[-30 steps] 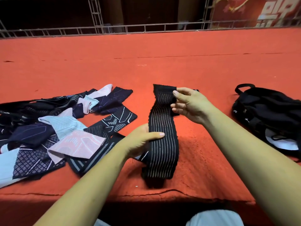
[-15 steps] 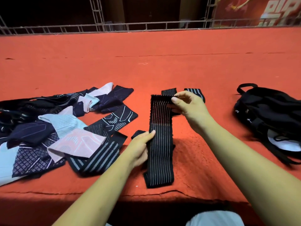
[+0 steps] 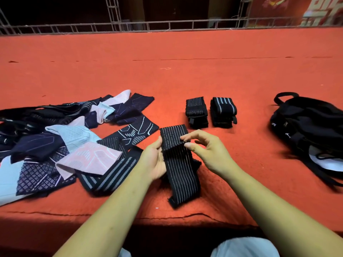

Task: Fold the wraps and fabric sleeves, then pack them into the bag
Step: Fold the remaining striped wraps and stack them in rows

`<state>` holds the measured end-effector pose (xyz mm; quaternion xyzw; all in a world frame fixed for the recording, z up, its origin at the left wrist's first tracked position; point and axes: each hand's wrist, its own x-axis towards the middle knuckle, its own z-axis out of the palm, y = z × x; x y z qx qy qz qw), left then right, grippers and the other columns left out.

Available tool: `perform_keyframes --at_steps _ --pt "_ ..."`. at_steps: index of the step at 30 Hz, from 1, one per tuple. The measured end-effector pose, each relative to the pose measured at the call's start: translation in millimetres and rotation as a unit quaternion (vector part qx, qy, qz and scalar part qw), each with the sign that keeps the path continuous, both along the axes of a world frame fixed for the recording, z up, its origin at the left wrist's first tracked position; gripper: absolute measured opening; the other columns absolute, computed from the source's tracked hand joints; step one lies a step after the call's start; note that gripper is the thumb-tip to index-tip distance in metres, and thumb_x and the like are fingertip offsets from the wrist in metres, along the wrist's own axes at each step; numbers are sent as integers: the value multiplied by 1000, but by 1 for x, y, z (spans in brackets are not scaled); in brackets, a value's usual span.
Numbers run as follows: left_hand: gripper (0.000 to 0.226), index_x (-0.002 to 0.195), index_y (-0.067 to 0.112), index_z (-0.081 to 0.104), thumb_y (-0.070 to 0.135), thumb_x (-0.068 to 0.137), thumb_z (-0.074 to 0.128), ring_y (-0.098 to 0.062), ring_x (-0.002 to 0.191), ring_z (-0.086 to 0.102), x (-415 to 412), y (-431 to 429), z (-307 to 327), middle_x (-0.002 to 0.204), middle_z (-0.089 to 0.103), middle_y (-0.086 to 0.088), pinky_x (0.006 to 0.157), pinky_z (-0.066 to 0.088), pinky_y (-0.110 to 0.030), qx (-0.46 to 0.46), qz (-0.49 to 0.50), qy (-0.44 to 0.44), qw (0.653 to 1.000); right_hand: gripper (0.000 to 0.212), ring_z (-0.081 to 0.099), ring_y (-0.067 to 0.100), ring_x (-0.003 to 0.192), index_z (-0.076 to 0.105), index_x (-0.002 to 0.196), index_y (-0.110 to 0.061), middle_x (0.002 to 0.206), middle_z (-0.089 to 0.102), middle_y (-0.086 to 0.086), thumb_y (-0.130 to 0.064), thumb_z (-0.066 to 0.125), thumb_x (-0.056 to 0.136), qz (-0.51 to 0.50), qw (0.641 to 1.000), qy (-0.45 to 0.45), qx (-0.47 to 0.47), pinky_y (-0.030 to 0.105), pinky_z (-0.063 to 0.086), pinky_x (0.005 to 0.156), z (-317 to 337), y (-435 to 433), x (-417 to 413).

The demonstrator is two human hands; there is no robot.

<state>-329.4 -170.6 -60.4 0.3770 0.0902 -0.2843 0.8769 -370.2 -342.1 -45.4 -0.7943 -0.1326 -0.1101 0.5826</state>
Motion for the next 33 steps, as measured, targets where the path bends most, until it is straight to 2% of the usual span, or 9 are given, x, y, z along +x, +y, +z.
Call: perform_keyframes --at_steps 5,11,16,19,21,23,27,30,33 --pt "49 123 -3 60 32 108 30 -35 88 73 0 -1 -3 105 71 -24 69 61 -44 -12 -7 9 1000 13 68 16 99 70 95 -7 103 74 7 3 66 88 -20 996 -6 81 33 51 95 2 4 0" --pt "55 130 -5 55 39 107 31 -36 87 73 2 1 -1 106 70 -25 72 59 -45 -47 -27 13 998 20 51 -7 124 66 86 -21 116 69 -10 -2 71 85 16 996 -17 -84 10 32 105 -11 -2 -2" --pt "53 118 -2 64 43 104 39 -33 91 72 3 2 -5 111 70 -22 77 58 -47 -29 -25 -17 999 14 43 9 135 72 91 -15 129 63 -6 -4 73 83 16 975 -66 -211 8 22 110 -20 -10 -2" --pt "35 128 -3 55 14 98 54 -32 87 70 2 4 -9 110 66 -24 73 60 -47 39 -34 -77 996 10 44 15 134 77 93 -17 136 59 -1 -15 77 83 30 960 -72 -268 6 18 109 -15 -12 -1" --pt "33 128 -3 53 2 96 54 -32 87 70 4 4 -10 109 65 -25 74 60 -46 78 -19 -104 991 10 50 8 123 78 91 -19 131 58 -4 -24 78 83 13 970 -22 -241 4 26 101 -1 -11 -1" --pt "35 129 -3 52 -1 94 55 -30 89 69 3 3 -8 111 66 -24 76 59 -44 89 -29 -133 987 18 58 -2 94 75 98 -17 110 64 -6 -28 77 83 -58 987 18 -151 2 36 80 13 -11 5" --pt "29 121 3 56 -3 94 53 -24 84 69 -7 -1 3 99 69 -15 75 59 -37 111 -103 -189 970 36 52 1 59 70 103 -7 77 61 -5 -34 79 81 -69 982 155 -77 17 38 54 38 -19 23" --pt "33 123 4 55 2 91 61 -24 86 69 -11 -4 7 103 68 -16 77 59 -37 112 -141 -205 962 23 40 13 50 68 89 1 62 50 4 -17 80 80 -17 976 203 -84 23 29 43 51 -22 25" --pt "38 124 1 57 20 92 61 -31 100 66 -15 -3 6 115 64 -22 94 53 -44 86 -204 -149 964 15 46 7 45 67 85 -2 57 55 -2 -11 79 81 -44 984 161 -57 19 33 40 65 -22 27"
